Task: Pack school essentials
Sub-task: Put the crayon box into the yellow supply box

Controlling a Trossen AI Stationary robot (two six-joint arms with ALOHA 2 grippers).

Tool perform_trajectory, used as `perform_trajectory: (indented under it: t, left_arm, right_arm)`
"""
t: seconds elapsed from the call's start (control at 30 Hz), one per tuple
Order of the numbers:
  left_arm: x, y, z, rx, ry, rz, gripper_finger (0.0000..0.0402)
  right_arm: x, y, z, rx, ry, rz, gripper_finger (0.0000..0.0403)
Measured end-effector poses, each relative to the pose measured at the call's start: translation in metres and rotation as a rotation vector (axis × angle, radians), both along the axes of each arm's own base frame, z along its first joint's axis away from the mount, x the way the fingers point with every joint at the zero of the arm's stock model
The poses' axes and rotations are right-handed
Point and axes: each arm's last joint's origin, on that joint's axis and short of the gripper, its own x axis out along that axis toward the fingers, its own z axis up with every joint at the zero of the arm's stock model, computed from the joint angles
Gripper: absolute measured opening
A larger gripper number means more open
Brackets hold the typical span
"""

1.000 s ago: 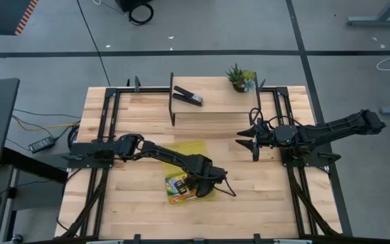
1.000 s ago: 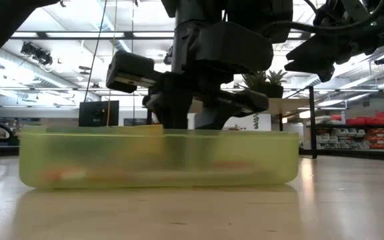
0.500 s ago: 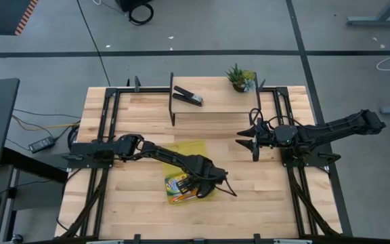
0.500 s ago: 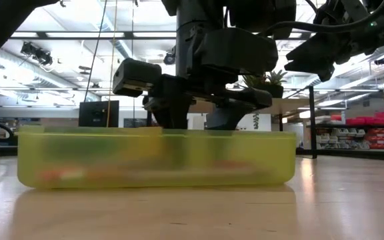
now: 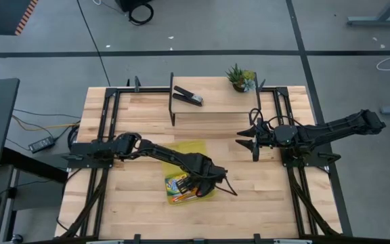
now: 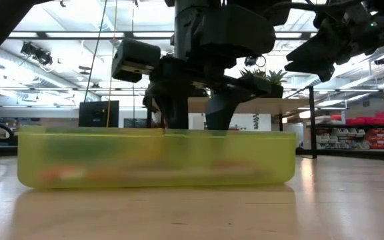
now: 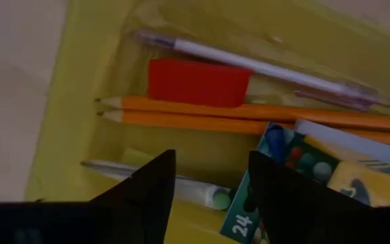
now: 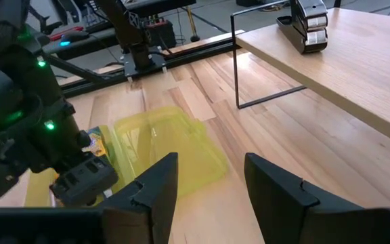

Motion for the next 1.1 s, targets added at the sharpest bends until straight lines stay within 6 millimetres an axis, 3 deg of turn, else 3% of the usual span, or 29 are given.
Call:
perform_trajectory:
  t: [0.47,0.67,0.93,1.1]
  left_arm:
    - [-0.012,-0.002,-0.015,-0.022,0.098,-0.029,0.0257]
    - [-0.011,-0.003,-0.013,-0.012,0.091,-0.024,0.0253]
    - [-0.006,-0.003,0.003,0.001,0.066,0.051,0.0229]
    - [-0.014,-0.001,0.007,0.008,0.166,0.113,0.0218]
  right_arm:
    - [0.0,0.0,0.0,0.012,0.0,-0.003,0.0177]
    - [0.0,0.0,0.0,0.008,0.001,-0.002,0.0177]
    - [0.0,0.0,0.0,0.01,0.001,-0.003,0.0177]
    - [0.0,0.0,0.0,0.0,0.004,0.0,0.0177]
